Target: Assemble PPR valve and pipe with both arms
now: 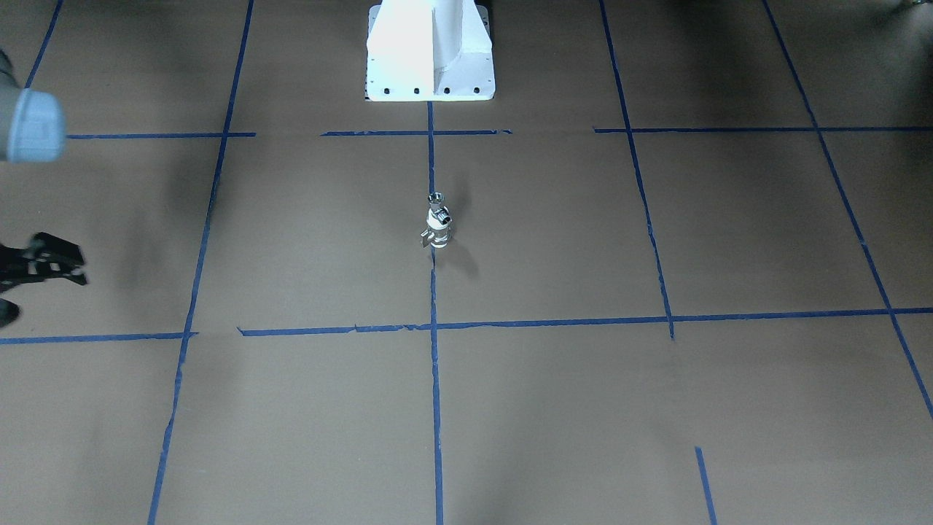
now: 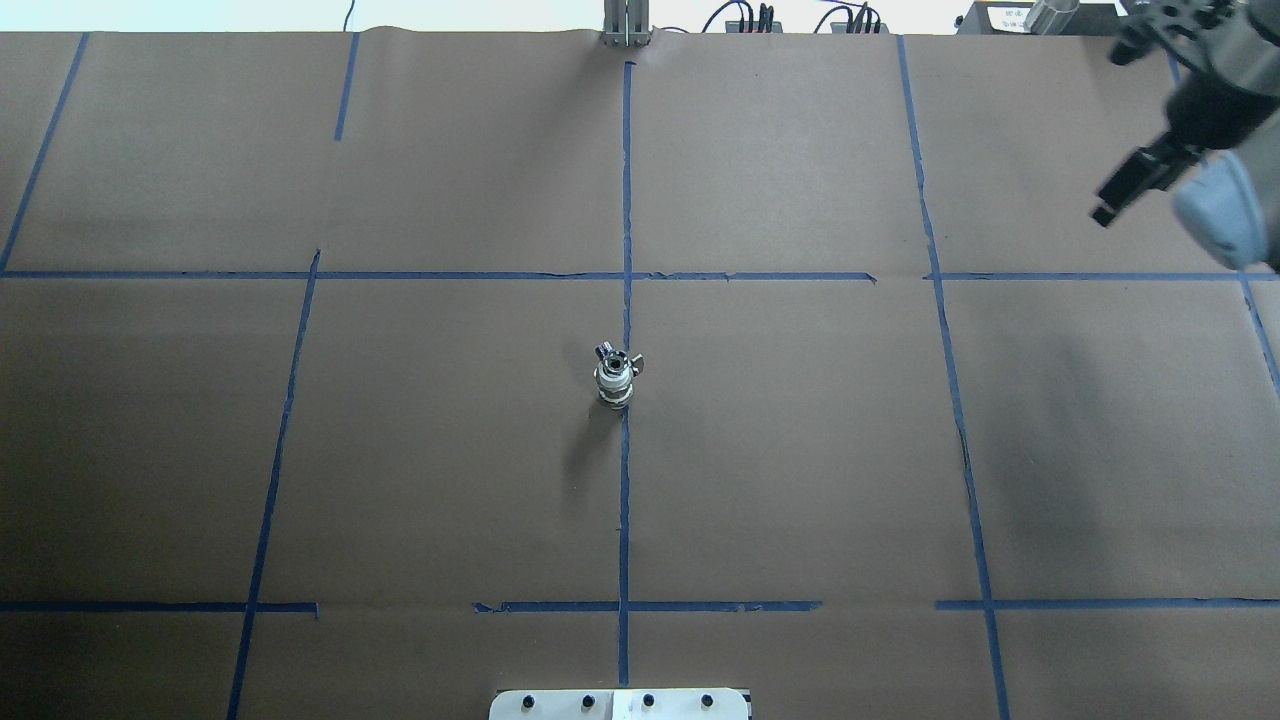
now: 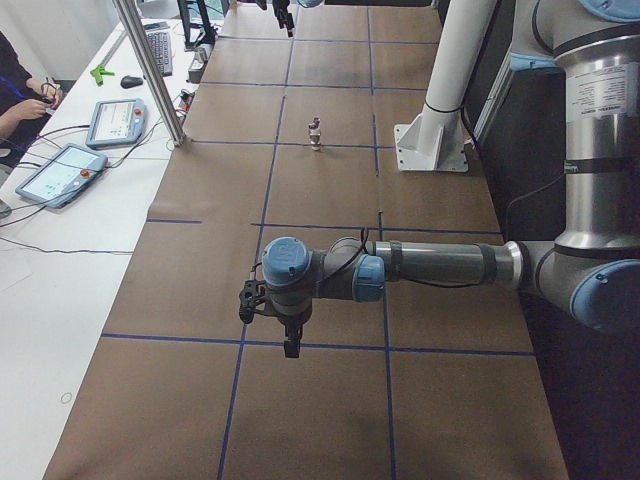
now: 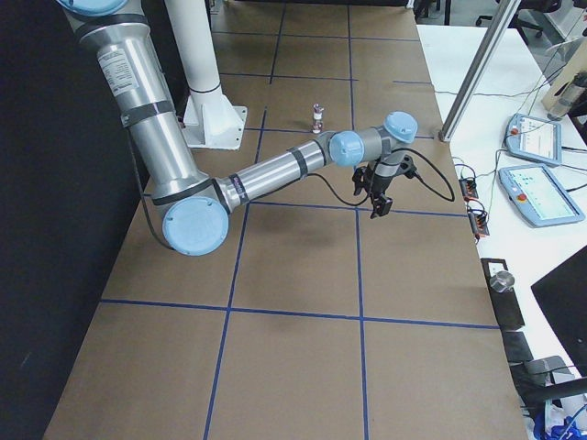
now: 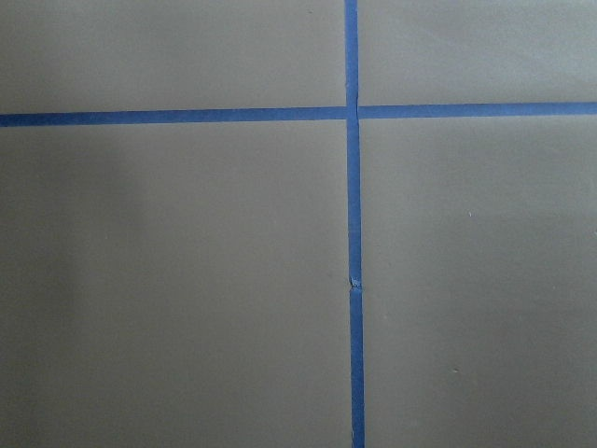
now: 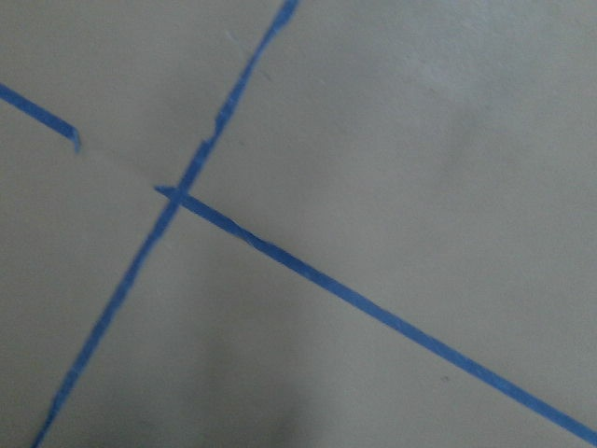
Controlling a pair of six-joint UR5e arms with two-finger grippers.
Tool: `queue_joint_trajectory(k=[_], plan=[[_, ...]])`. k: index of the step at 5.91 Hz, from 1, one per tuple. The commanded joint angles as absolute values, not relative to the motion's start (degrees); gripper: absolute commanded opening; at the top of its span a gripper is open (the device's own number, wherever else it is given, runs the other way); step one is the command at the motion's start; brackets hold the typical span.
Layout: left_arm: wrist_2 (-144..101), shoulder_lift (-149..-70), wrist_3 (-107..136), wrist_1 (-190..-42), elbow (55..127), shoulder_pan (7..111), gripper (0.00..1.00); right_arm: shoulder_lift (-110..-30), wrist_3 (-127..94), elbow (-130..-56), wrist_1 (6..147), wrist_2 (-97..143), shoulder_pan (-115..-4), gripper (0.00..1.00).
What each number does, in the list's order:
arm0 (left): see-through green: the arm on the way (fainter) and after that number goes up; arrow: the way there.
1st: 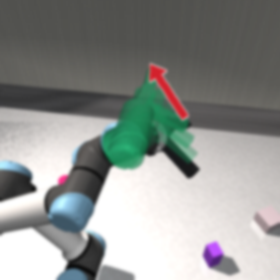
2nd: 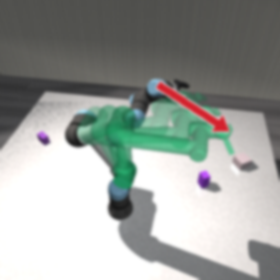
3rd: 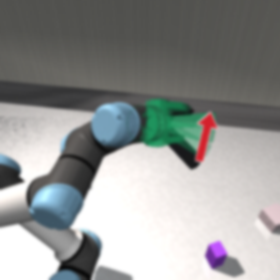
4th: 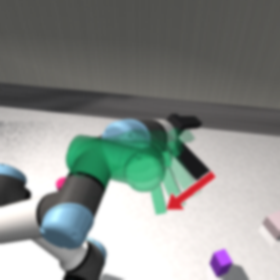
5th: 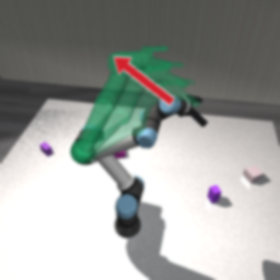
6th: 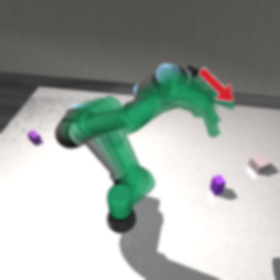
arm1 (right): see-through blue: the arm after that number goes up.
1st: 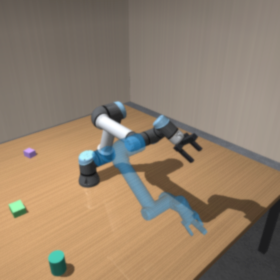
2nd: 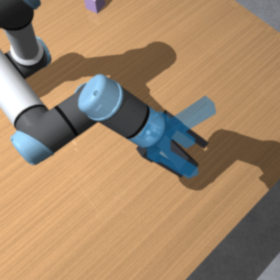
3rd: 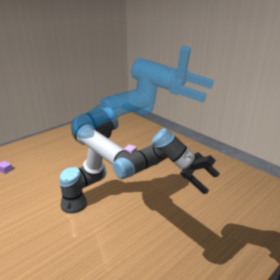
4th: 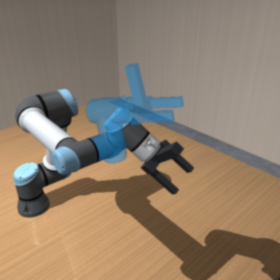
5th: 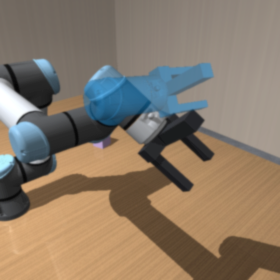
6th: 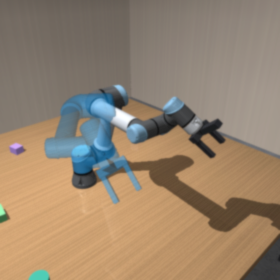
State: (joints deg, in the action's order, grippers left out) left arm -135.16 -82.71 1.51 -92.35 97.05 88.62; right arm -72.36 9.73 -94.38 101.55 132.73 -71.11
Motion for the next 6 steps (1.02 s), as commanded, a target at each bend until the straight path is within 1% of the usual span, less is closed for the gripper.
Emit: queue_joint_trajectory(k=[1,2,3,5,6], plan=[[-135.09,-82.71,1.58,-92.2,96.94,88.42,1.0,-85.45,14.33,-100.69,101.51,132.89,-78.1,0.99],[-135.09,-82.36,1.5,-92.37,96.86,88.42,1.0,-93.26,14.15,-102.55,100.9,132.63,-81.61,1.0],[-135.61,-82.27,1.67,-91.59,96.86,88.42,1.0,-97.08,13.89,-102.48,98.2,132.63,-83.65,1.0],[-135.09,-79.55,1.67,-91.84,97.12,88.42,1.0,-99.39,14.5,-102.22,96.95,132.45,-84.55,1.0],[-135.09,-79.54,1.67,-91.93,97.21,88.42,1.0,-100.97,14.5,-102.22,94.33,132.54,-85.42,1.0]])
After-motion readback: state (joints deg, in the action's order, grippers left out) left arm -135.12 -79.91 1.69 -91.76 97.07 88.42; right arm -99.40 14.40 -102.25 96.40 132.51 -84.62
